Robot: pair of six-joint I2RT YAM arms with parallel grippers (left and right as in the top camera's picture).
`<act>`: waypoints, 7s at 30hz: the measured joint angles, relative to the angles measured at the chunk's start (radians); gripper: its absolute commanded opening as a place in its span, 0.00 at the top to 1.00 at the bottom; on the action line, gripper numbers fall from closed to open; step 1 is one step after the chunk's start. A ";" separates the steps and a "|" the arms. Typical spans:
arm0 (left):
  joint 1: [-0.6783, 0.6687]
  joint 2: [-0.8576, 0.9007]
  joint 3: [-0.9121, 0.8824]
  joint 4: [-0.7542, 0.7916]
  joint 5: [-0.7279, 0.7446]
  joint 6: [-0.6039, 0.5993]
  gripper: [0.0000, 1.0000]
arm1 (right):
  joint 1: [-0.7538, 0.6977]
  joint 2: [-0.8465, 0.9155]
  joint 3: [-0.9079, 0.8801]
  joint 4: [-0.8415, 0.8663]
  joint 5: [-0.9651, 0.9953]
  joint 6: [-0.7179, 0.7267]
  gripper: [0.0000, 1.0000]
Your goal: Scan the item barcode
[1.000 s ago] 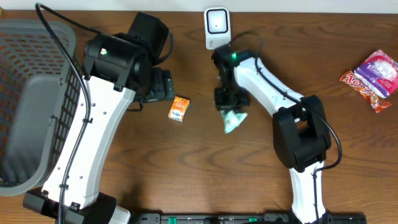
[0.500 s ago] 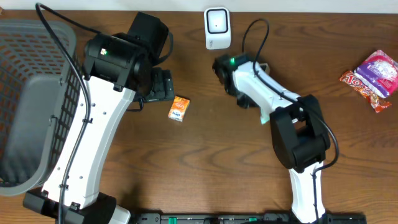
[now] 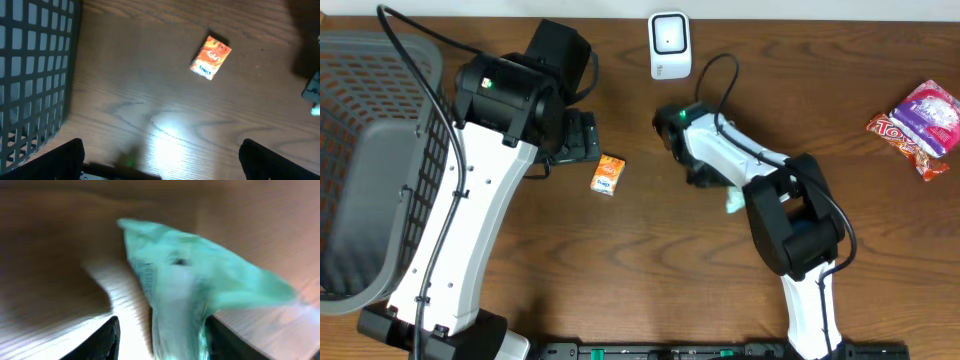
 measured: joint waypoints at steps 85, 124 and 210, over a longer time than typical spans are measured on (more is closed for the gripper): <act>0.000 0.000 0.000 0.000 0.000 0.000 0.02 | -0.301 -0.010 0.166 -0.041 -1.063 -0.739 0.99; 0.000 0.000 0.000 0.000 0.000 0.000 0.02 | -0.199 -0.050 0.072 -0.090 -0.576 -0.476 0.21; 0.000 0.000 0.000 0.000 0.000 0.000 0.02 | -0.758 -0.245 0.113 0.536 0.039 -0.347 0.99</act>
